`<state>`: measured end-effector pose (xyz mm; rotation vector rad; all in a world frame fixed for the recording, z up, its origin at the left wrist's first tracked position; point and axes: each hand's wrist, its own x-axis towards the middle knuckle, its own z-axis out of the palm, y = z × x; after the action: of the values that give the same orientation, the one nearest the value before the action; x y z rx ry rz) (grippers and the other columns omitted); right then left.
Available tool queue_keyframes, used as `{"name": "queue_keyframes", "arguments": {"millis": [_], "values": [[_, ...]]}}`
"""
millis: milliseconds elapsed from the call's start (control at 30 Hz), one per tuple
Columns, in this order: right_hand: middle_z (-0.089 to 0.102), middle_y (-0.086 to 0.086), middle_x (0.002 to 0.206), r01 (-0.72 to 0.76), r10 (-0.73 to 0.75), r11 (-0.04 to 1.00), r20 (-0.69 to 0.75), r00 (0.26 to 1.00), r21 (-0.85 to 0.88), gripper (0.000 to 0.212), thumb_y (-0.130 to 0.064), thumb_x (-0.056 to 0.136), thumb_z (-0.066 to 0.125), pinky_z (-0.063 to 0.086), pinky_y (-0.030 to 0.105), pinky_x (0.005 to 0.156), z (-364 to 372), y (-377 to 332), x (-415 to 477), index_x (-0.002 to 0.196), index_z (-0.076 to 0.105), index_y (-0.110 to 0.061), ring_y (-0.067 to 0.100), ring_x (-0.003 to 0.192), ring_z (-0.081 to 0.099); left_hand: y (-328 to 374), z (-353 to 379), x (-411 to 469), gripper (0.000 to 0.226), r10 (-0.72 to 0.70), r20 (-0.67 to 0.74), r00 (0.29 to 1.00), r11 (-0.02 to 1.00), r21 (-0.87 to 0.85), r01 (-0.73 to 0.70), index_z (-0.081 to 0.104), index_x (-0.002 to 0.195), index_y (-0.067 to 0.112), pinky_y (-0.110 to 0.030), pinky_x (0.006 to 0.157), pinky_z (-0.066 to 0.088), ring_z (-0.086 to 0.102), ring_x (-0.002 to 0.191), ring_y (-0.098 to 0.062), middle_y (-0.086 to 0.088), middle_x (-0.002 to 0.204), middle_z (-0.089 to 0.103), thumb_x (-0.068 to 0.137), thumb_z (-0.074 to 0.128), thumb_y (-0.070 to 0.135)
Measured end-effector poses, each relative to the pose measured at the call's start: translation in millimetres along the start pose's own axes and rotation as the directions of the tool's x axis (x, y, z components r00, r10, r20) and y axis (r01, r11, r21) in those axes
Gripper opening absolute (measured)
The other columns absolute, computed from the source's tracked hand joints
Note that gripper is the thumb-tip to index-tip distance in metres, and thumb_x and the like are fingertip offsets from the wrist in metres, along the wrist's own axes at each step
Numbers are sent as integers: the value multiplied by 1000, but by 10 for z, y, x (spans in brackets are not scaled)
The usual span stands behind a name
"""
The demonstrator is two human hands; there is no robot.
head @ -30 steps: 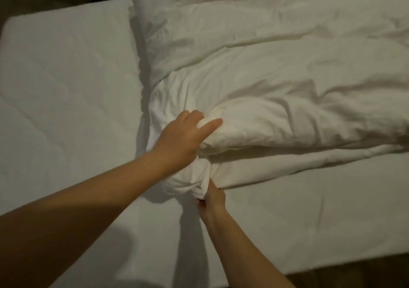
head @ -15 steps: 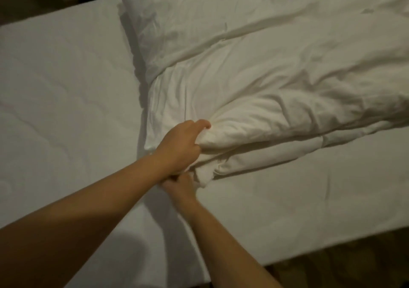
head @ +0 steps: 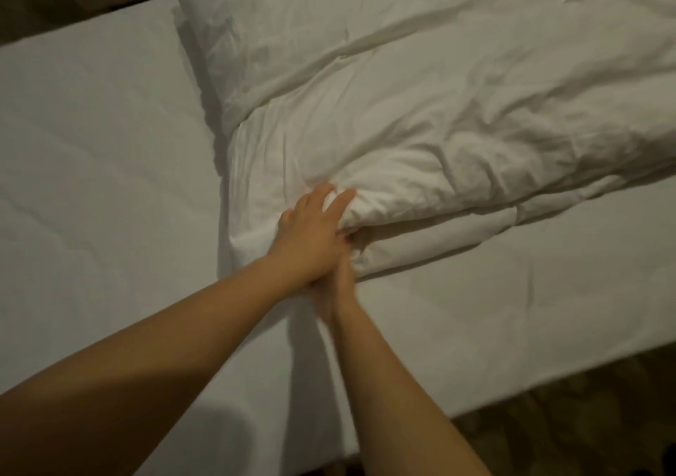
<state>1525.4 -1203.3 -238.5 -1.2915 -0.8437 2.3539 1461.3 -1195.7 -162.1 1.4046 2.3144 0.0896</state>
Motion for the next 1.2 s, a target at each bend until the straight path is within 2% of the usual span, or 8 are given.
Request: {"name": "queue_keyframes", "arguments": {"millis": [167,367,600,733,967,1067,1100,1200], "values": [[64,16,112,-189,193,941,12,981,281,25,-14,96,49,47,41,98,315,160,-54,118,59,-8,25,103,58,-55,-255,150,65,-55,45,997,947,-314,66,38,143,19,-20,107,22,28,138,-17,-3,151,30,82,56,8],[66,19,107,-20,82,791,-74,994,612,36,-25,90,58,48,38,93,-315,-527,73,115,63,1,29,104,62,-110,-157,102,58,-24,-16,1000,935,-356,17,43,140,18,-12,96,21,34,132,-14,-4,144,39,89,59,39],[61,16,90,-112,148,942,94,985,-317,27,-17,96,39,46,31,86,155,648,-545,79,60,-15,10,77,60,-15,-255,128,47,-79,-58,995,838,-544,35,50,134,21,-17,96,32,46,126,-13,-1,138,44,92,57,40],[54,11,67,-204,198,887,-57,979,-414,24,-13,93,49,39,20,52,-183,962,-755,70,55,-13,9,49,49,-97,-209,110,62,-23,-32,999,946,-324,12,46,137,25,-30,108,29,35,133,-16,1,145,38,85,51,57],[56,7,120,104,-115,993,-322,940,-51,47,13,93,28,46,21,92,-138,63,142,134,42,-7,15,108,53,-174,194,-223,90,-60,30,998,986,160,54,-9,148,41,-54,113,12,-6,146,-24,-1,158,-13,86,54,54],[36,-1,146,76,-22,866,114,993,-494,52,-2,100,35,40,14,98,36,400,-51,147,21,-18,-6,123,42,-393,243,-328,101,-42,165,985,957,291,-8,-22,144,42,-57,112,10,-14,145,-27,-2,156,-24,86,59,24],[40,-7,146,173,-62,775,199,978,-608,56,-6,97,44,44,18,95,-19,384,-84,148,25,-20,-1,125,45,-491,276,-387,104,17,148,989,950,307,-62,-19,145,41,-57,110,16,-6,146,-30,-6,158,-17,84,63,19],[61,-5,127,-78,105,986,182,978,-150,47,-5,87,54,49,25,92,-299,-56,-89,134,52,-10,12,116,56,-710,368,-446,108,200,-54,978,936,305,-175,27,145,31,-50,81,50,54,114,-43,-21,139,45,56,85,9]]}}
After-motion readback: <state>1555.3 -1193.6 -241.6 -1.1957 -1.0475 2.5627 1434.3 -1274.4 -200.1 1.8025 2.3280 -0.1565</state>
